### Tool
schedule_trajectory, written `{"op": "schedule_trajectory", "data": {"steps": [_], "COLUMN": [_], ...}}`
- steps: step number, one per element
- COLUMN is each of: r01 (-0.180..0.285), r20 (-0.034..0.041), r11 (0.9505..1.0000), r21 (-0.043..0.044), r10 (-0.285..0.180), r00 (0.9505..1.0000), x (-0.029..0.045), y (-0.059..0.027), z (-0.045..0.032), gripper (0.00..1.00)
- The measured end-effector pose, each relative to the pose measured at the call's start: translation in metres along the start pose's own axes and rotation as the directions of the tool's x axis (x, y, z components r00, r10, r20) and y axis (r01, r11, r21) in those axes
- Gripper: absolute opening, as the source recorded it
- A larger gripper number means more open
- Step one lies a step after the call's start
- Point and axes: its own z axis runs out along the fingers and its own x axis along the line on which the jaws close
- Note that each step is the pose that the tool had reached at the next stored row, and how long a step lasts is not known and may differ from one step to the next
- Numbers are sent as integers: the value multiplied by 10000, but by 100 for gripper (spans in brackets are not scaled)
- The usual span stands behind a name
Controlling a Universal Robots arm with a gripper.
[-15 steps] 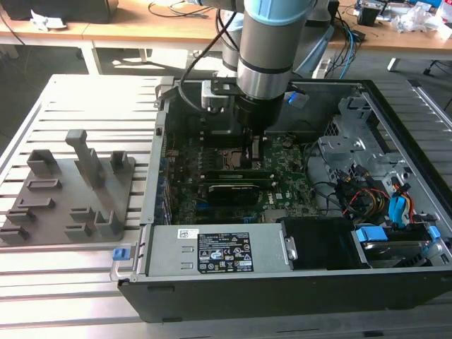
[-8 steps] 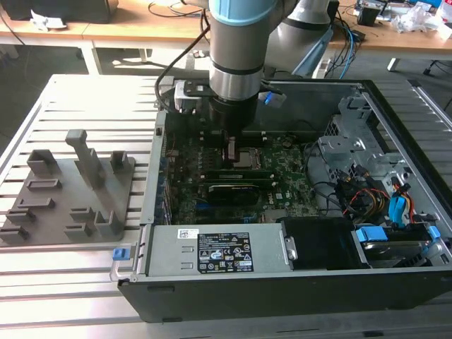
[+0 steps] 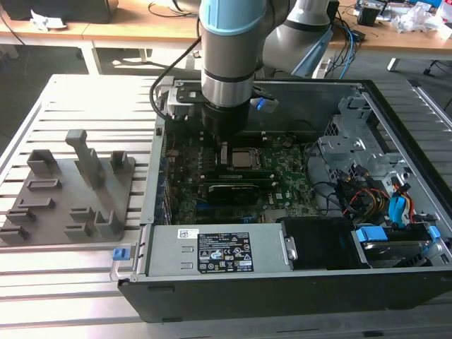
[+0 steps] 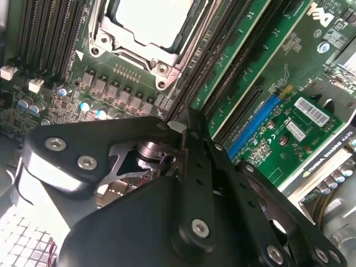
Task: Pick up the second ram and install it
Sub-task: 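Press down the second ram until it locks into place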
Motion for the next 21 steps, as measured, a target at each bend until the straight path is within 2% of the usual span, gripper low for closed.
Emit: {"op": "schedule_trajectory", "data": {"steps": [6,8,9,11,12,13,15,17,21], "r01": [0,0,-1,2,12,15,15,15,15], "r20": [30,55,97,105,103,104,105,104,106], "r11": [10000,10000,10000,9999,9999,9999,9999,9999,9999], "r21": [1,0,-24,-124,-132,-132,-132,-132,-133], "r10": [0,0,2,-1,-11,-14,-14,-13,-14], "r00": [10000,10000,10000,9999,9999,9999,9999,9999,9999], "x": [1,-1,-5,-14,-17,-20,-23,-26,-25], "y": [6,-29,-147,-445,-514,-513,-512,-511,-511], "z": [19,-48,-50,-52,-70,-203,-371,-508,-515], "gripper": [11,11,11,11,11,11,11,11,11]}}
